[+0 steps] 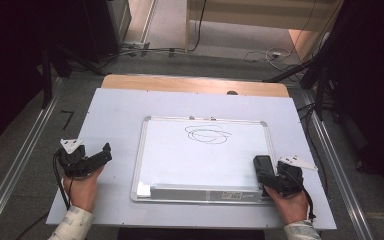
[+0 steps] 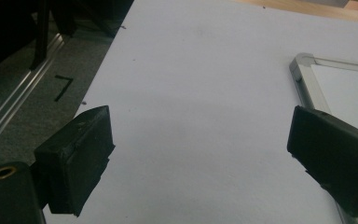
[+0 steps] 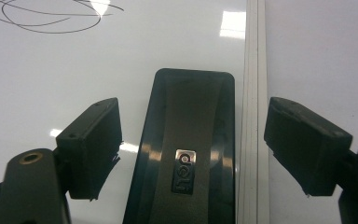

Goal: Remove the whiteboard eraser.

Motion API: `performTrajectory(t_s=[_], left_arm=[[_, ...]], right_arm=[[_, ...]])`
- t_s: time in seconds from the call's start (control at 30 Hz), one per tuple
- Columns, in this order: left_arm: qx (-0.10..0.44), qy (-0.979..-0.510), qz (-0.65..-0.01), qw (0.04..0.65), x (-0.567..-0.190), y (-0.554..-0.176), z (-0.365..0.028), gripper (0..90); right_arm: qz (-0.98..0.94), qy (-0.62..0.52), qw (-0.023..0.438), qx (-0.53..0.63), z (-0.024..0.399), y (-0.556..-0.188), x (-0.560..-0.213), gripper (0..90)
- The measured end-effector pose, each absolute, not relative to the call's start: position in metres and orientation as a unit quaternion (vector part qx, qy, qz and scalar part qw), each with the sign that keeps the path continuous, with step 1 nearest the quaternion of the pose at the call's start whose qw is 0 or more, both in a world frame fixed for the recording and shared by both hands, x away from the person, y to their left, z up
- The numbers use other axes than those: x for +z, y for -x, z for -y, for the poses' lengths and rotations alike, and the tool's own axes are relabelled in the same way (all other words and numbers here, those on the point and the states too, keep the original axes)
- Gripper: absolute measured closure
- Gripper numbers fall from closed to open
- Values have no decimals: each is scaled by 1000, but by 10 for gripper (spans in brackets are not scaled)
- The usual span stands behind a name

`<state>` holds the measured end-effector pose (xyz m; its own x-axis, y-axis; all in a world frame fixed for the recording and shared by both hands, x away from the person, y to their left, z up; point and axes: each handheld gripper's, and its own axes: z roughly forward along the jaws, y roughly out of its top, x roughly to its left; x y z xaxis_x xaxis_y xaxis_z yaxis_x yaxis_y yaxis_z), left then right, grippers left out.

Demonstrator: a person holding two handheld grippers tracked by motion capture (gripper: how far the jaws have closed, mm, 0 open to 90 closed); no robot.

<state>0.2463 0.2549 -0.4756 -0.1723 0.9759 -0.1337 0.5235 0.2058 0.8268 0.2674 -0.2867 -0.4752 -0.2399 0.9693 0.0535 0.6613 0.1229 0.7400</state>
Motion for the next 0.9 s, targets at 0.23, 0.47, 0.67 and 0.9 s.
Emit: performTrajectory(t_s=[0.23,0.47,0.67,0.9], left_arm=[[318,-543,-696,347,-477,-249,-253,73],[319,-541,-696,347,-476,-248,-253,73],[318,-544,-695,347,-477,-248,-253,73],[318,-542,-696,347,-478,-249,-252,73]], right_arm=[[-720,-566,232,329,284,-269,-478,188],[-723,-567,226,324,281,-274,-479,214],[-725,-571,230,308,276,-280,-483,223],[-722,-584,225,295,275,-286,-487,264]])
